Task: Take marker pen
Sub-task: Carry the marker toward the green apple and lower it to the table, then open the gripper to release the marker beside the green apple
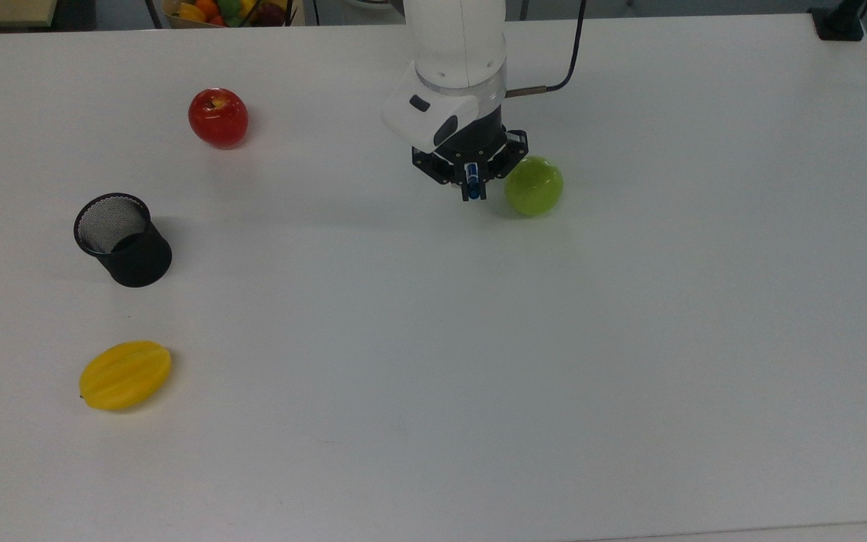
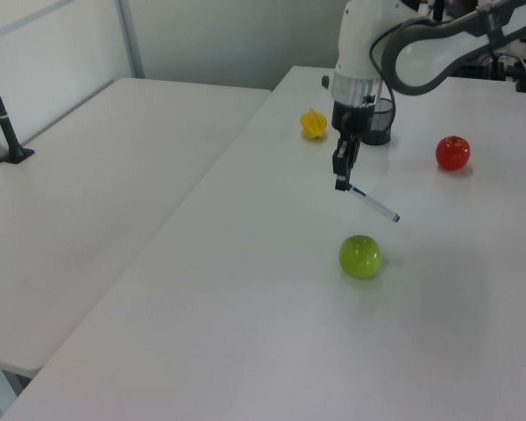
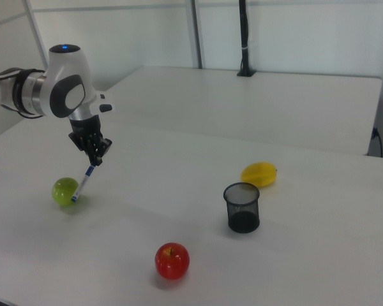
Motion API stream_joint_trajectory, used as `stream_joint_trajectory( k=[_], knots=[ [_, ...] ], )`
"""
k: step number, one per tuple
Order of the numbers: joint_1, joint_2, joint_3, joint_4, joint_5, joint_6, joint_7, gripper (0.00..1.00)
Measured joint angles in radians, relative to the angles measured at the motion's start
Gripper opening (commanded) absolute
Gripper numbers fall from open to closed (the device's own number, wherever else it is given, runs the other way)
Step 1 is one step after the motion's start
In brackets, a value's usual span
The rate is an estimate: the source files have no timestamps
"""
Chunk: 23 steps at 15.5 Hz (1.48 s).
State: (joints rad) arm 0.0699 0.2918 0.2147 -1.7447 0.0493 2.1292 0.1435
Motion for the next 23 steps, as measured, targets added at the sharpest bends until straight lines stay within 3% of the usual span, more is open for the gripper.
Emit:
stream_joint_trajectory(
  k=[10,14,15,18,20,21,23],
  knots=[
    [0.0,0.126,-0.001,0.017,-0.021,0.186,-0.001,0.0],
    [0.0,0.185,-0.001,0.074,-0.027,0.21,-0.001,0.0],
    [0.0,0.196,-0.001,0.086,-0.036,0.222,-0.001,0.05],
    [0.003,0.216,-0.001,0.097,-0.047,0.268,-0.002,0.61],
    [0.01,0.229,-0.001,0.097,-0.051,0.288,-0.002,0.83],
    [0.012,0.235,0.0,0.097,-0.053,0.293,-0.002,0.99],
    [0.014,0.24,-0.001,0.098,-0.057,0.297,-0.002,1.0]
  ],
)
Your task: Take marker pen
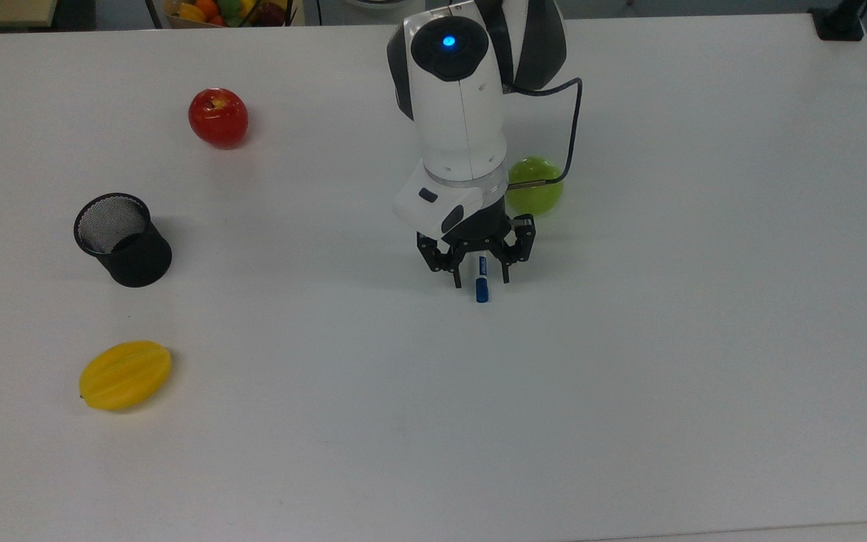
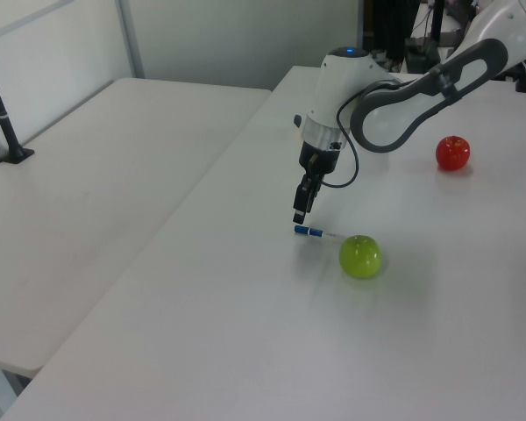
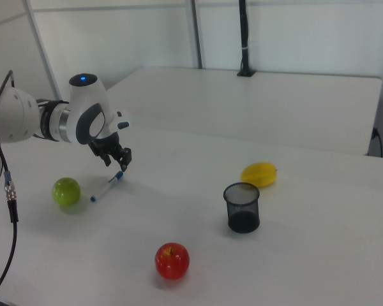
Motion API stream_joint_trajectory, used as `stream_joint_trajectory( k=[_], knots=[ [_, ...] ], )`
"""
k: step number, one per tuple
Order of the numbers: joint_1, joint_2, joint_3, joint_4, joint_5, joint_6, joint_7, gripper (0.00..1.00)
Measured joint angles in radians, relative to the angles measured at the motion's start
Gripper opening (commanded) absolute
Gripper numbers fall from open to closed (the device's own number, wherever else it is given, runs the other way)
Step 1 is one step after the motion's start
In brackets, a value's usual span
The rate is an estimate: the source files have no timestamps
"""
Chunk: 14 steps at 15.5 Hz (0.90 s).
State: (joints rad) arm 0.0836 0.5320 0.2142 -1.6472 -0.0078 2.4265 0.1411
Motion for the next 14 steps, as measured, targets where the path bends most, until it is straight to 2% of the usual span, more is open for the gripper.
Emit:
stream_joint_trajectory(
  k=[4,9,12,14],
  knots=[
    [-0.001,-0.001,0.0,0.015,-0.045,0.0,0.0,1.0],
    [-0.007,-0.049,-0.002,0.018,-0.049,-0.02,0.0,1.0],
    [-0.016,-0.138,-0.002,0.019,-0.049,-0.174,0.0,1.0],
    [-0.038,-0.234,-0.005,0.019,-0.049,-0.332,0.0,1.0]
  ],
)
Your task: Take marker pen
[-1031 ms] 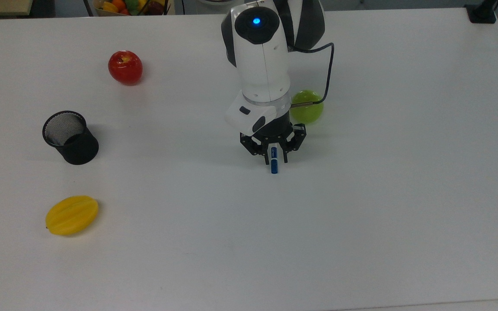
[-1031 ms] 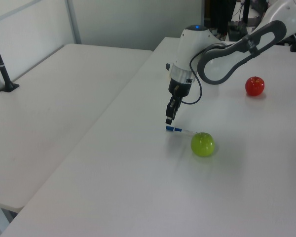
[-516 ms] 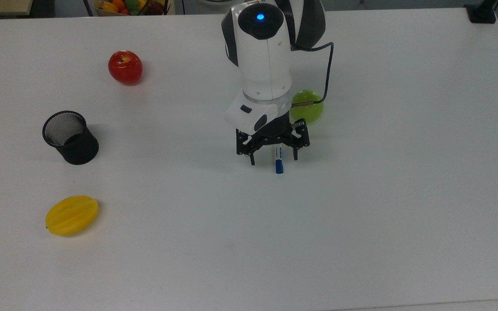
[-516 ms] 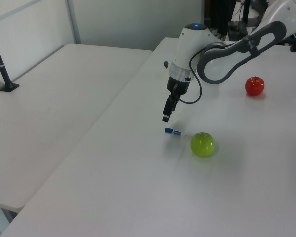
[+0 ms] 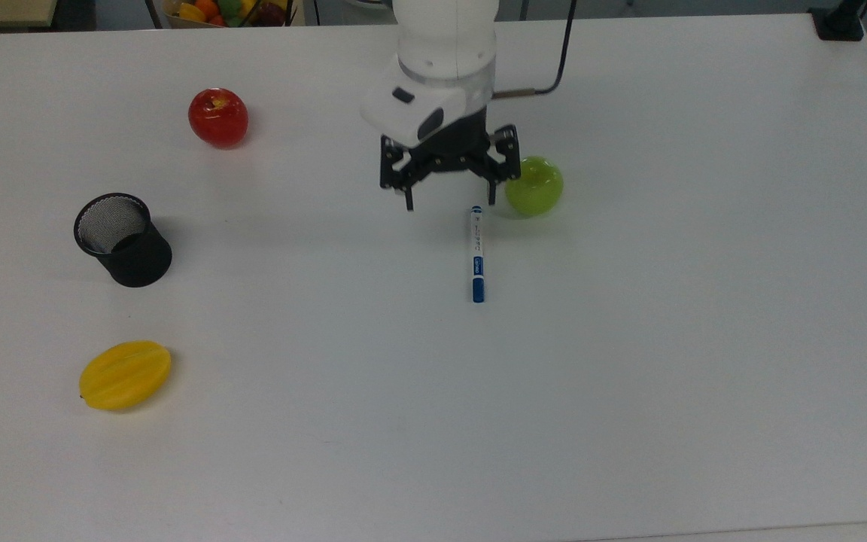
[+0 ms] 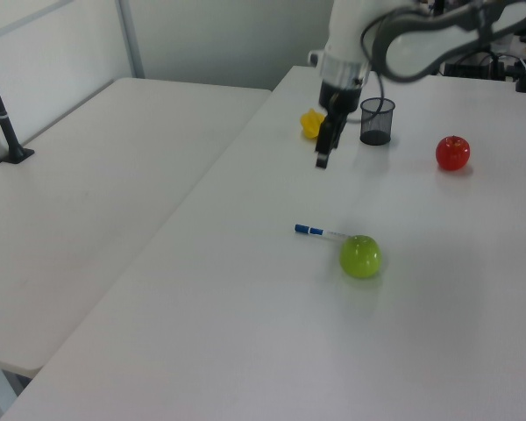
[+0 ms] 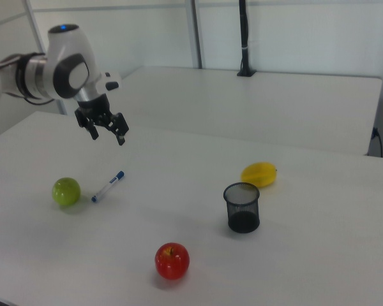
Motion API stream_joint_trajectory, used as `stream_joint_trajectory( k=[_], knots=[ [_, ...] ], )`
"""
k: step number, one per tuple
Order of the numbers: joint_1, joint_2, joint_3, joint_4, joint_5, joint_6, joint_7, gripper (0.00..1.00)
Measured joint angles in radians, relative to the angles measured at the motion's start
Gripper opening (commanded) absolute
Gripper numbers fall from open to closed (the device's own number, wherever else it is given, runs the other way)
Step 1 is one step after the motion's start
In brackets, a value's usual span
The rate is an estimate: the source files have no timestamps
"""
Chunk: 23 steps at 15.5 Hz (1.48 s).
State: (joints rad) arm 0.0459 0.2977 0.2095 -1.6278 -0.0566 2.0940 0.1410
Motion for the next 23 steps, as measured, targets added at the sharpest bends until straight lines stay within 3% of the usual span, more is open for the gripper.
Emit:
stream_joint_trajectory(
  k=[4,10,18,23],
  knots=[
    [-0.033,-0.161,-0.011,0.0,0.0,-0.272,0.0,1.0],
    [-0.041,-0.341,-0.069,-0.002,0.054,-0.468,0.001,1.0],
    [0.04,-0.351,-0.215,-0.003,0.092,-0.448,-0.059,1.0],
    [0.042,-0.332,-0.224,-0.003,0.092,-0.423,-0.134,1.0]
  ],
)
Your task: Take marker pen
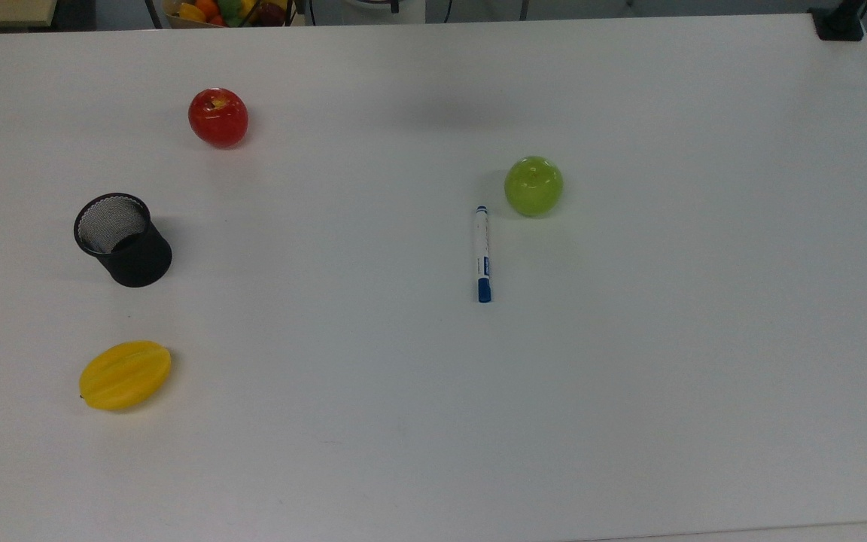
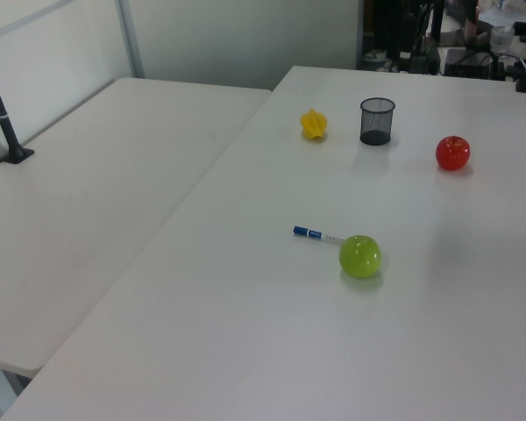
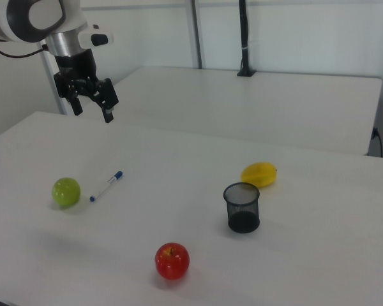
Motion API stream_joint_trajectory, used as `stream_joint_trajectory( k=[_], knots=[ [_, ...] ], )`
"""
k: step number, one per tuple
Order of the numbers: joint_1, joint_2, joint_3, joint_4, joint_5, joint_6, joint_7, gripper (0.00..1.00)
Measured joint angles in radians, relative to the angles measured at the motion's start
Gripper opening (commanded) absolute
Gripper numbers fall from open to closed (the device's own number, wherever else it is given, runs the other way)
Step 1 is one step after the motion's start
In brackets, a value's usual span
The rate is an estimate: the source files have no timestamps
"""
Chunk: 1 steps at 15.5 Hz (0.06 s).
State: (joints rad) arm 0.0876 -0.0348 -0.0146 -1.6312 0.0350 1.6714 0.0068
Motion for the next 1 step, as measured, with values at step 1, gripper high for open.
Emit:
stream_joint_trajectory(
  k=[1],
  knots=[
    [0.0,0.0,0.0,0.0,0.0,0.006,-0.003,1.0]
  ],
)
